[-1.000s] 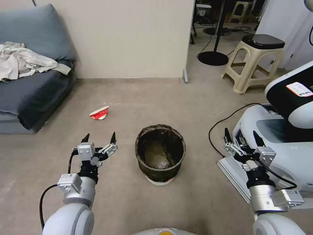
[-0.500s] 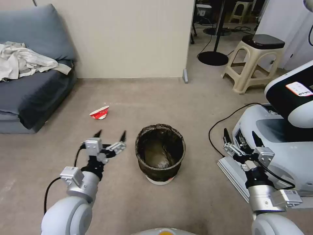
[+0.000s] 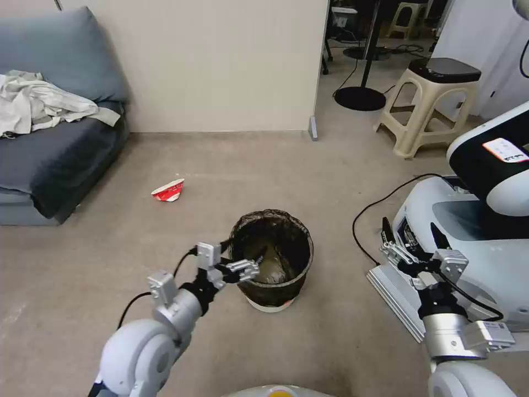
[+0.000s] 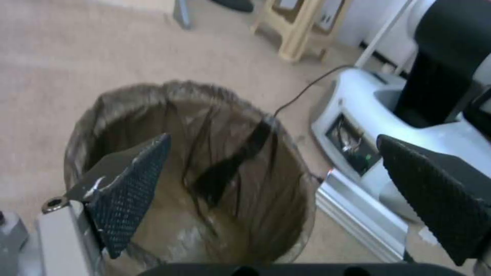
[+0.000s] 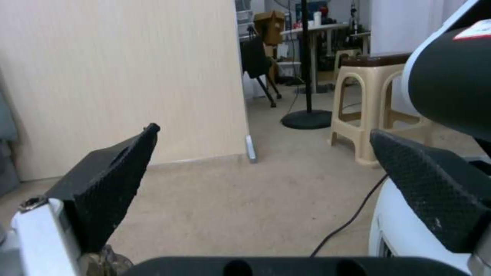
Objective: Pick up the trash can from the floor.
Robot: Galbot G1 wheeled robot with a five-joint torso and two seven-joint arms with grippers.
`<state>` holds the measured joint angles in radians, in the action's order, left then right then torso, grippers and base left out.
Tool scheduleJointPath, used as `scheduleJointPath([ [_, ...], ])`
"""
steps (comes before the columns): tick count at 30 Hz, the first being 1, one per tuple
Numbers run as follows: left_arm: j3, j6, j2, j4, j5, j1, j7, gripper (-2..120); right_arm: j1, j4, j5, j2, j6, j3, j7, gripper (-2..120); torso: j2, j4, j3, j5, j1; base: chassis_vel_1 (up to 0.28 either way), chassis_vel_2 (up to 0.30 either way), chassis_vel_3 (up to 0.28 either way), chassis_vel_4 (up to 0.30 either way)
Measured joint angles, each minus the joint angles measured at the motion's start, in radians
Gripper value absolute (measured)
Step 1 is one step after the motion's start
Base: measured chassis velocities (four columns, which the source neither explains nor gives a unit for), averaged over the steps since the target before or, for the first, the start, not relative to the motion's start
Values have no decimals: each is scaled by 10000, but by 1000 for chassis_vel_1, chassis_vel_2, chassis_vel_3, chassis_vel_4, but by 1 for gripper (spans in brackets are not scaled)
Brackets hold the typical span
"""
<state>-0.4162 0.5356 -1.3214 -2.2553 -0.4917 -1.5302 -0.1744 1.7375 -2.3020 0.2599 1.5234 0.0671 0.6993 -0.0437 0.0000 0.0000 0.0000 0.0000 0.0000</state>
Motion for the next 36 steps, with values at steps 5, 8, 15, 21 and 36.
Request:
scheduleJointPath([
  [5,33,286,-165,117,93,257,510,100,4,4,-3,54,-3,7,0,100,0,0,1,0,0,0,0,0,0],
  [8,21,463,-190,153,176,351,745,100,1,19,-20,74,-4,6,0,100,0,0,1,1,0,0,0,0,0],
  [15,-49,986,-314,253,737,632,1498,100,-52,125,-41,69,-13,3,-2,100,0,0,1,0,0,0,0,0,0],
  [21,44,1266,-359,542,1521,799,1984,100,-83,165,-42,65,-16,0,-5,100,0,0,1,0,0,0,0,0,0],
  [36,582,1538,-498,1321,2421,1128,2794,100,-103,184,-14,-22,-16,33,-4,100,0,-1,0,0,0,0,0,0,0],
])
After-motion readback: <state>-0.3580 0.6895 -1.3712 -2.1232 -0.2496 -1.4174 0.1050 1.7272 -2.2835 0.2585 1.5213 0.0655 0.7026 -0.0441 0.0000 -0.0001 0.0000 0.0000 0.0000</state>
